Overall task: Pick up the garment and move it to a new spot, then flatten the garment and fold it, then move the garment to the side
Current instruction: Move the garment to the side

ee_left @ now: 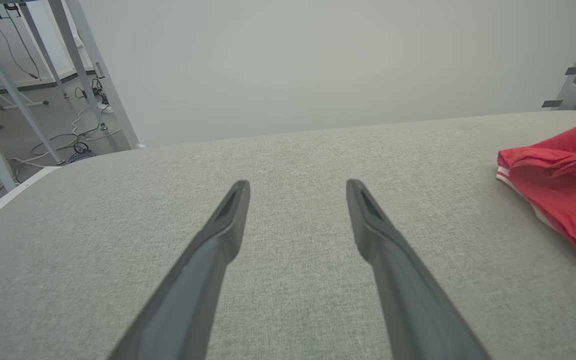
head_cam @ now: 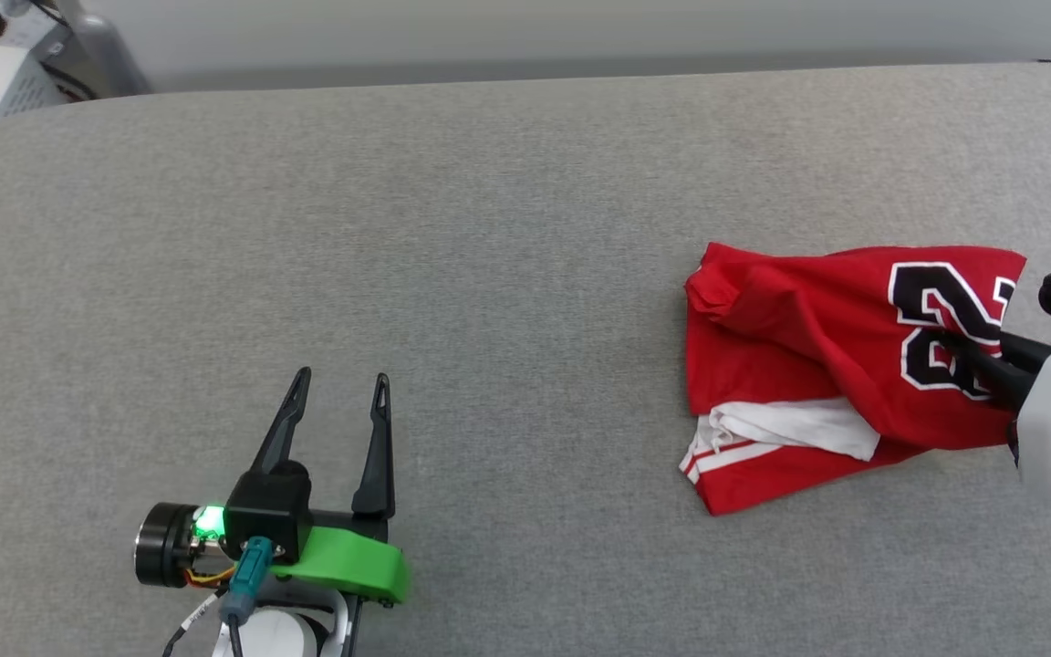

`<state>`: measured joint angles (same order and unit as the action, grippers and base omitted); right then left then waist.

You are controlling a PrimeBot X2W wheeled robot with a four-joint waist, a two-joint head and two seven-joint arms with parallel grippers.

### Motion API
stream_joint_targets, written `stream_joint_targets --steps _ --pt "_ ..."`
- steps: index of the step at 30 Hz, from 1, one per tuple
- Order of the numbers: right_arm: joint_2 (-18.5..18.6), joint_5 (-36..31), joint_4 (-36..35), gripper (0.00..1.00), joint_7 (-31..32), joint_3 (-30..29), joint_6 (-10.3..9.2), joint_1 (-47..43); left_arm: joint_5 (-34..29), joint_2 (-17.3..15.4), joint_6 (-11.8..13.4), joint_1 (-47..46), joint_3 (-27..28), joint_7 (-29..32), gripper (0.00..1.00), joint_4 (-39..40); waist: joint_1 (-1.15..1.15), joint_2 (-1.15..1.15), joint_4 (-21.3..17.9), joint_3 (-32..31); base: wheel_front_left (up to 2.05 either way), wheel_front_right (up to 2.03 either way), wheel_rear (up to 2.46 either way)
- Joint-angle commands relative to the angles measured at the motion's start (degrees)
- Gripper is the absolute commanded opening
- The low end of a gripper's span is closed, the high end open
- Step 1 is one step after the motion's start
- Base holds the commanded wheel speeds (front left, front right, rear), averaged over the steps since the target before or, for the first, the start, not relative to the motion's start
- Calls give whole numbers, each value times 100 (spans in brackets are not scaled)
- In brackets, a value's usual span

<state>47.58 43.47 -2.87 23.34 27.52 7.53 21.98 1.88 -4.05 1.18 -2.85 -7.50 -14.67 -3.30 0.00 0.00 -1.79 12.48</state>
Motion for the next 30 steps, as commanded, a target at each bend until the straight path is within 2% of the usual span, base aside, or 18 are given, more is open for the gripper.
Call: stream_joint_targets --steps 1,4,9,13,22,30 --pt "15 -56 -19 0 -53 -53 -4 143 -49 -56 -14 -92 28 -33 100 42 0 0 -389 216 0 0 0" --pt "37 -67 50 0 -72 -171 -4 223 -84 -119 -44 -198 34 -33 100 85 0 0 -505 411 0 0 0" --pt "314 -116 401 0 -43 -445 -4 405 -149 -216 -85 -444 15 -33 100 202 0 0 -542 858 0 0 0" --pt "619 -111 811 0 -15 -706 -4 596 -173 -278 -116 -635 -6 -33 100 331 0 0 -461 1228 0 0 0" --pt "1049 -488 2024 0 6 -1393 -4 1102 -200 -316 -113 -1013 -76 -33 100 602 0 0 -202 1876 0 0 0" --pt "1024 -948 2941 0 -24 -2016 -4 1493 -201 -342 -71 -1153 -121 -33 100 741 0 0 -81 2217 0 0 0"
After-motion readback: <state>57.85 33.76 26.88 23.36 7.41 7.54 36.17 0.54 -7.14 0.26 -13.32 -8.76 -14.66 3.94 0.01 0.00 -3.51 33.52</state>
